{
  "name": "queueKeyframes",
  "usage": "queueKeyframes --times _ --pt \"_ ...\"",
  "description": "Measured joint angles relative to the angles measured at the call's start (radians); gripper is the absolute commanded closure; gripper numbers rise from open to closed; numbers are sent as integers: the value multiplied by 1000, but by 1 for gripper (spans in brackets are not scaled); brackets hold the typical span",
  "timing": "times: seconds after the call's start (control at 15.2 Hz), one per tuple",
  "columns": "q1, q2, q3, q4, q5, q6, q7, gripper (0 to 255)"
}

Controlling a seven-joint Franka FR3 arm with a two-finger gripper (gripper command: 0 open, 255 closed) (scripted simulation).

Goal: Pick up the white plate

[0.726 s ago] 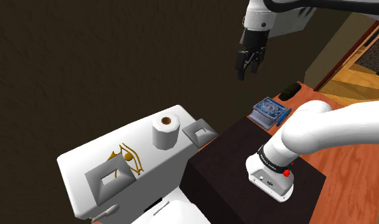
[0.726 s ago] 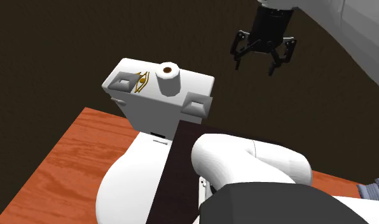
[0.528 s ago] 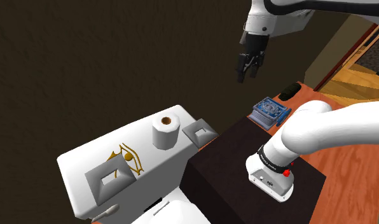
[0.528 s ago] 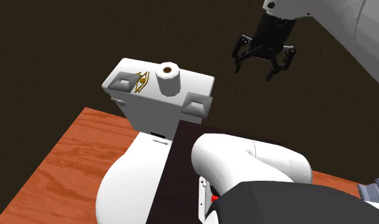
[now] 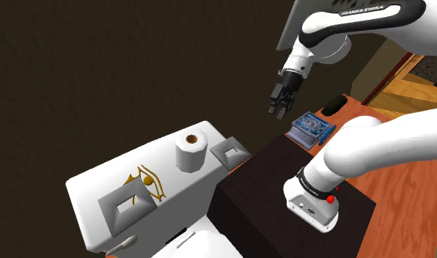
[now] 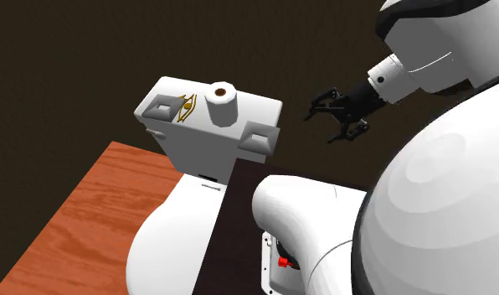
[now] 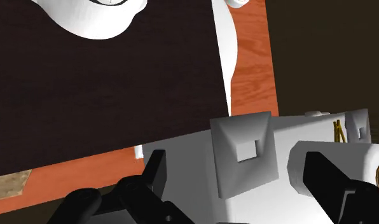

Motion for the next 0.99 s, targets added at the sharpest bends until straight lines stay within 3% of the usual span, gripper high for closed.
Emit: queueKeyframes --times 0.26,0.53,0.73,0.99 --pt "52 171 -176 -84 175 42 -230 0" --pt "180 504 -317 -99 442 -21 -572 0" --pt "224 805 -287 -67 665 -205 -836 0" --pt "201 976 -224 -40 752 -290 -980 0"
